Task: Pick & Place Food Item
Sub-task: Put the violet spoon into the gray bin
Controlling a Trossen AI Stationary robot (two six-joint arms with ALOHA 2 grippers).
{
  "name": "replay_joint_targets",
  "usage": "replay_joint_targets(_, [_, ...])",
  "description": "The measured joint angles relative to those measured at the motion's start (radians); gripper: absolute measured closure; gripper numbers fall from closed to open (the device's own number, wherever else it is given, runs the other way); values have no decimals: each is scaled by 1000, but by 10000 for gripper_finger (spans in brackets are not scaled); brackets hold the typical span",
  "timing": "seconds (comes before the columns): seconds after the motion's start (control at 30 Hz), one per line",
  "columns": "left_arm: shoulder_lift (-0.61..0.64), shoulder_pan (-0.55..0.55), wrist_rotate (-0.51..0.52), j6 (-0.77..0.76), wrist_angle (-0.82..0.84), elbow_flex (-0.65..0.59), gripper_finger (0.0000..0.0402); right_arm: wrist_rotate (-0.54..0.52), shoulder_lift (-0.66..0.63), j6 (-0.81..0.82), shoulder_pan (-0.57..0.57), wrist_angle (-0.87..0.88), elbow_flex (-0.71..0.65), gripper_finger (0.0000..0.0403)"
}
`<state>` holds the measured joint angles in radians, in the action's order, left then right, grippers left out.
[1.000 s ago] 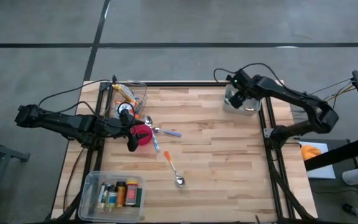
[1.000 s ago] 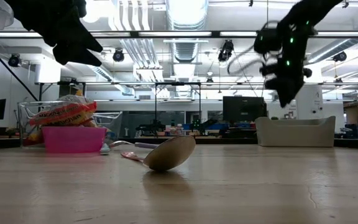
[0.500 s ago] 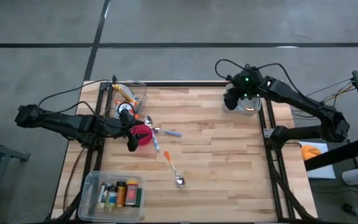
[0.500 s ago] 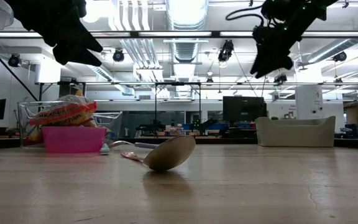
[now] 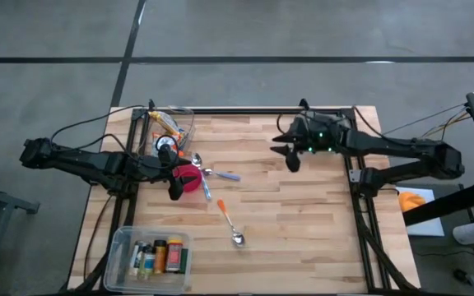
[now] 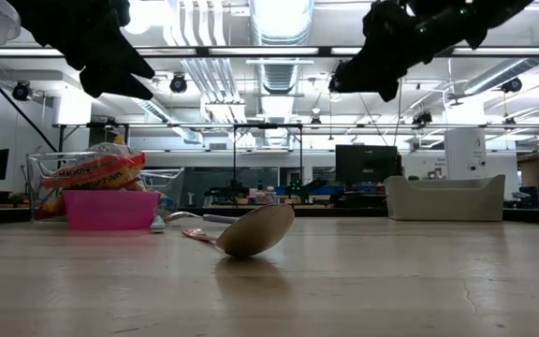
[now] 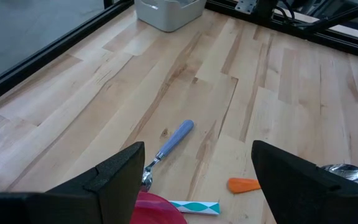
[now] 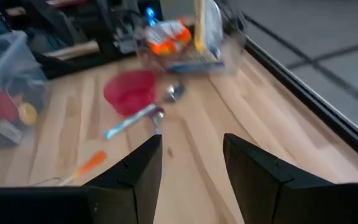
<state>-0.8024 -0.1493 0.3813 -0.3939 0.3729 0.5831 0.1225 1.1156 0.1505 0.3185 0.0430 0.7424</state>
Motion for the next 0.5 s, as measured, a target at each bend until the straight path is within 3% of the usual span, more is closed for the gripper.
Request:
replay_joint_targets(0.17, [0, 0, 0, 0, 0, 0, 104, -32, 41, -16, -61, -287, -119, 234])
replay_joint_targets(0.33, [0, 0, 0, 0, 0, 0, 104, -47, 188, -30, -115, -536, -165, 234])
replay_joint_targets(0.5, [0, 0, 0, 0, 0, 0, 104, -49, 362, -23, -162, -596, -103, 234])
